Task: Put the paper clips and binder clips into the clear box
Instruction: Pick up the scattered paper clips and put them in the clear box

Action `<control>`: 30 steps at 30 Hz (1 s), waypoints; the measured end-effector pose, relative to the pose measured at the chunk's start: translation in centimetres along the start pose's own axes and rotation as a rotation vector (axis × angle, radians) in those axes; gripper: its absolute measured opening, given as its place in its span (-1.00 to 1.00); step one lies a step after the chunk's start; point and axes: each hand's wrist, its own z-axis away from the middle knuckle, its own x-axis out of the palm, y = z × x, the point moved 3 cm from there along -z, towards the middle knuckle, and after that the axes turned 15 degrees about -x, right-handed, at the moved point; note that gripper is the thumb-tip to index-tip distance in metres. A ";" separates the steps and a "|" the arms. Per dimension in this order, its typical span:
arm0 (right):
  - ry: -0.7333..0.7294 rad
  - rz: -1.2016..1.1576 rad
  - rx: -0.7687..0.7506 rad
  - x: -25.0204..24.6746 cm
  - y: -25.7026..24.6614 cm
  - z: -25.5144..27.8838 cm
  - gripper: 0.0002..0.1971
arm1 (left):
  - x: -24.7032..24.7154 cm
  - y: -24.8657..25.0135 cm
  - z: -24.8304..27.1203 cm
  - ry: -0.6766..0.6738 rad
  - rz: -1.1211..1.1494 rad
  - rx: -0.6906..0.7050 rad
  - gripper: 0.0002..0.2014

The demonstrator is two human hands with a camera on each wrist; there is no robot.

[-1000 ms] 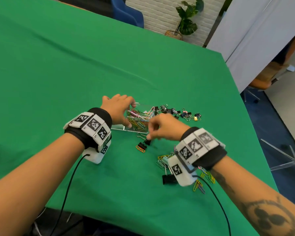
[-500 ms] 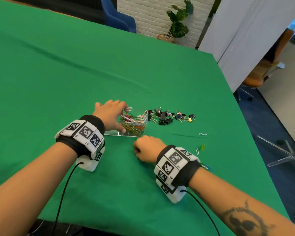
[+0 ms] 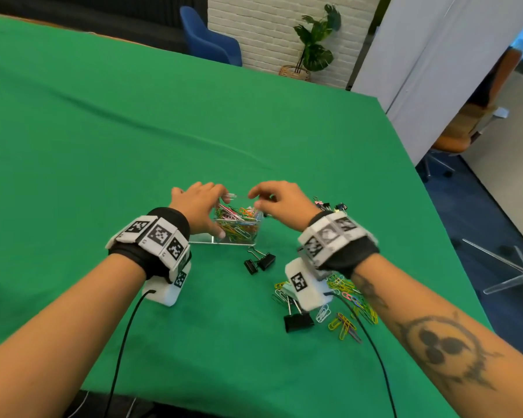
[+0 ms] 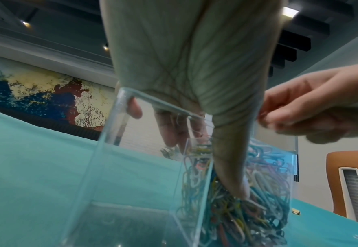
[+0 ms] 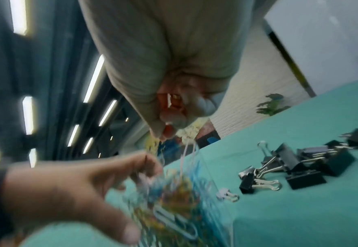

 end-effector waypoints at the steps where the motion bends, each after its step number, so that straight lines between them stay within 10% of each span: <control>1: 0.061 -0.051 0.006 -1.2 0.5 1.0 -0.78 | 0.0 0.0 0.0 0.002 0.008 0.002 -0.35; 5: 0.170 -0.122 0.159 -4.9 4.7 8.2 -0.82 | -0.1 0.0 0.2 0.008 -0.025 0.003 -0.26; 10: -0.416 0.296 0.535 -3.3 10.3 17.1 -0.31 | -0.2 1.1 0.9 -0.029 -0.153 -0.042 0.08; 13: -0.503 0.233 0.568 -0.6 10.1 17.3 -0.17 | -0.5 2.7 1.5 -0.012 -0.208 -0.025 0.12; 18: -0.586 0.113 0.397 2.3 7.1 14.6 -0.21 | -0.1 7.2 5.0 0.178 -0.153 0.241 -0.28; 21: -0.517 -0.032 0.293 1.9 5.9 14.3 -0.26 | 3.7 9.6 8.0 -0.066 -0.115 0.467 -0.53; 25: -0.290 0.028 0.386 0.6 6.8 15.8 -0.28 | 6.3 11.3 8.5 -0.249 -0.078 0.443 -0.65; 30: -0.413 0.066 0.439 2.1 6.7 17.3 -0.28 | 6.6 11.7 7.7 -0.245 -0.136 0.423 -0.74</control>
